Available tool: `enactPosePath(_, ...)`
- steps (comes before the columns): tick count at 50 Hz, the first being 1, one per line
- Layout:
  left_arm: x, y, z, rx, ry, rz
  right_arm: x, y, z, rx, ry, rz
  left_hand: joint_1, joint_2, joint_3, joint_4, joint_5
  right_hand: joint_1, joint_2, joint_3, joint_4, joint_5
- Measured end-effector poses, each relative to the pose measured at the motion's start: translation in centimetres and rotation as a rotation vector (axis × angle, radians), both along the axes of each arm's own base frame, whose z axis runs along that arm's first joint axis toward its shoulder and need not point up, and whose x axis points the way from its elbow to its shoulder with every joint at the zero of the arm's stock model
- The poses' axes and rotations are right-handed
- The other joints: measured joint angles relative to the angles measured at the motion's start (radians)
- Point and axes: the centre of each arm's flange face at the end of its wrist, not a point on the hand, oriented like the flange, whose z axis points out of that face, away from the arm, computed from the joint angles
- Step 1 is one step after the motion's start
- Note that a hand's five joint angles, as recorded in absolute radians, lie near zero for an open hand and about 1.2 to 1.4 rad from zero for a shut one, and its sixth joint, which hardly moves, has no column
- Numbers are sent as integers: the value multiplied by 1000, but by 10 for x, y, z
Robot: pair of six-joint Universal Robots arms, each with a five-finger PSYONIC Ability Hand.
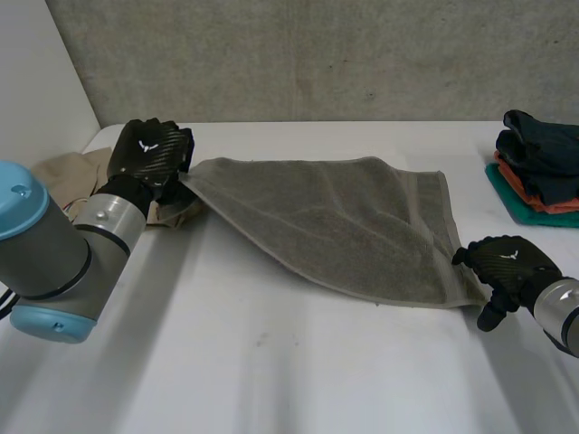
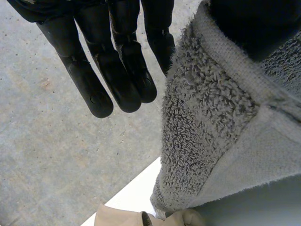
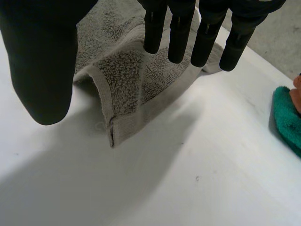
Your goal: Fold the laundry.
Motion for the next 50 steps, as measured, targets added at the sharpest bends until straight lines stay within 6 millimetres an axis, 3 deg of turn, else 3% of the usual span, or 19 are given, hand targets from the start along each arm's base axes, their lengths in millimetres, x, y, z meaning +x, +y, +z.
enactPosePath(9,1,-1,0,-2,0,4,1,-11,-10,-67,12,-1,0,0,0,0,0,17,2,25,56,59)
enactPosePath(12,1,-2,0,-2,1,6,1,-22,-17,-89,11,-7,0,0,0,0,0,239,238,245,250,245)
enactPosePath(16,2,-2,1,-1,0,8,0,-33,-25,-99,6,-19,0,0,0,0,0,690,703,696,704,696)
enactPosePath(20,3,0,5,10,-3,9,0,-41,-26,-104,-11,-38,0,0,0,0,0,732,782,793,817,783)
enactPosePath(22,4,2,9,19,-6,10,-1,-43,-19,-117,-22,-48,0,0,0,0,0,732,782,794,821,783)
enactPosePath(26,9,9,26,38,-16,18,-3,-44,18,-189,-44,-61,0,0,0,0,0,732,783,795,822,783)
enactPosePath(33,35,40,68,125,-70,64,-17,-17,142,-364,-4,-80,0,0,0,0,0,732,783,796,822,789)
enactPosePath(35,44,53,74,168,-105,79,-24,-4,167,-361,50,-89,0,0,0,0,0,732,783,796,822,788)
enactPosePath(39,53,74,73,247,-200,86,-33,14,183,-300,168,-78,0,0,0,0,0,732,783,796,823,788)
enactPosePath(42,57,87,64,302,-283,75,-35,20,183,-250,240,-54,0,0,0,0,0,732,783,796,823,789)
enactPosePath(46,58,95,46,358,-382,48,-34,19,169,-173,288,-14,0,0,0,0,0,732,783,796,824,789)
enactPosePath(50,53,85,19,402,-433,21,-29,7,141,-79,287,24,0,0,0,0,0,732,783,796,824,788)
